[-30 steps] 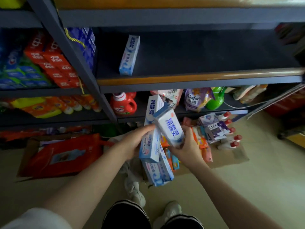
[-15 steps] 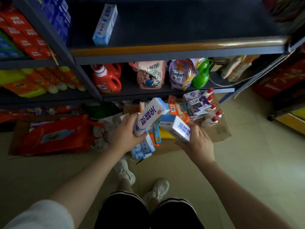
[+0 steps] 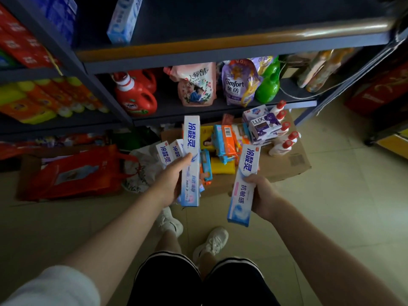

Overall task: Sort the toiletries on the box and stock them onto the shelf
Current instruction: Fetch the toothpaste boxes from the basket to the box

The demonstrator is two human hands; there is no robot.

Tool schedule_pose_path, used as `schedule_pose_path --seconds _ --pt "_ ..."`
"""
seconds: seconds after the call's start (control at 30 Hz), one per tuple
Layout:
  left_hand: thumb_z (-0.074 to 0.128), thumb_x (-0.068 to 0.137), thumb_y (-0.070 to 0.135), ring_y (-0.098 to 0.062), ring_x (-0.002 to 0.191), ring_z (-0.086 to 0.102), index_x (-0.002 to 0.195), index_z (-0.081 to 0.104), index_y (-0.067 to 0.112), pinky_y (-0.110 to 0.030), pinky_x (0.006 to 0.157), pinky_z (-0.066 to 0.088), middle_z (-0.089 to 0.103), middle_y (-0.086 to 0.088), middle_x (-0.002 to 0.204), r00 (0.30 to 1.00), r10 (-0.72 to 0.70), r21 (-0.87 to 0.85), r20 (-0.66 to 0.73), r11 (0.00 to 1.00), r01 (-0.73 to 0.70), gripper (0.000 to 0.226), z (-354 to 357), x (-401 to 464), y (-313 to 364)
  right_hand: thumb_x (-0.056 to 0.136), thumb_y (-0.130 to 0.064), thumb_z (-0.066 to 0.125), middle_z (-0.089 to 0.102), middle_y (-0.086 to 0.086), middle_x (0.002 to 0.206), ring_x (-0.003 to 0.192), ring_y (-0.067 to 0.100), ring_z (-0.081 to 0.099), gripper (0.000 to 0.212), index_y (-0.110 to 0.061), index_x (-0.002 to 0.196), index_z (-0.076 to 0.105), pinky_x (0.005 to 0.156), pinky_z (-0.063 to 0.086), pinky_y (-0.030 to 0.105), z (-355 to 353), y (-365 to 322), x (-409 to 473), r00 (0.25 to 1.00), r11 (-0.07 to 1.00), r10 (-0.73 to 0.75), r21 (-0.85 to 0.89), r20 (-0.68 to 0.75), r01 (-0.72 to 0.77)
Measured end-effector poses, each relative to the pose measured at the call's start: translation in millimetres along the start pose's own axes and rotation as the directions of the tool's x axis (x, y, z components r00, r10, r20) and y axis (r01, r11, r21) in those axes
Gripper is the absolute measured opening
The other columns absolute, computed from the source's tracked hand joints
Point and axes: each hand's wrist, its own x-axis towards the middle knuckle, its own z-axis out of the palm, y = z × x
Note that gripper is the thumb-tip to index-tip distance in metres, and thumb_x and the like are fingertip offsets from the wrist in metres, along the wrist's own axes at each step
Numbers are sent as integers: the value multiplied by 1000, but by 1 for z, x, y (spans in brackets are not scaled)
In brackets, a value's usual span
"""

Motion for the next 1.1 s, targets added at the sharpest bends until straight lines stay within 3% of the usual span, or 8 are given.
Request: schedule_pose_path --seconds 0.13,0.2,0.33,0.4,0.5,0.6,0.8,1.1 --pt "37 94 45 -21 80 68 114 61 17 -33 65 56 68 -10 101 992 -66 -223 105 971 88 42 -2 10 -3 68 -17 68 61 9 89 82 25 61 56 -16 121 50 65 52 37 2 4 8 998 996 -28 -86 49 32" --pt "33 94 48 -21 82 68 124 55 18 -31 64 55 66 -10 106 983 -95 -264 156 955 134 49 -5 16 -5 73 -23 74 62 7 83 73 22 61 51 -17 118 52 59 52 33 6 5 11 999 993 -24 -116 33 28" --pt "24 93 59 -17 68 61 114 55 14 -27 62 52 65 -7 82 960 -118 -237 254 955 180 59 -14 27 -3 85 -52 56 64 7 80 68 20 62 42 -17 109 58 59 52 32 7 6 22 996 988 68 -136 -62 -76" --pt "29 91 60 -18 73 62 116 54 17 -29 63 51 65 -7 86 970 -137 -128 201 978 165 56 -19 32 0 86 -58 51 65 8 81 69 21 62 48 -15 104 60 62 50 33 12 8 29 990 974 79 -205 -114 -101" --pt "46 92 44 -24 89 61 114 52 24 -37 70 48 63 -7 100 975 -222 41 -29 974 223 30 -28 45 5 90 -42 56 64 7 77 61 16 60 34 -10 101 60 57 48 26 25 13 41 981 926 -67 -377 -183 -7" --pt "53 91 30 -29 85 62 111 56 16 -43 80 50 64 -12 96 962 -168 258 -214 940 222 25 -51 60 8 81 -41 67 64 6 90 74 21 62 43 -8 107 55 57 48 29 37 15 54 962 798 -176 -602 -208 16" --pt "66 85 17 -20 89 58 110 47 14 -32 76 45 59 -3 100 963 -7 519 -271 841 152 32 -102 88 16 86 -41 60 60 16 108 98 33 59 48 -5 111 40 66 35 31 73 13 73 890 440 -381 -896 -251 -64" --pt "74 77 25 -23 94 59 113 40 3 -30 73 45 55 -9 108 948 201 747 -246 663 53 54 -106 160 -13 91 -43 49 62 12 110 96 33 62 54 -6 126 33 66 45 35 111 -7 166 823 273 -478 -943 -306 -192"
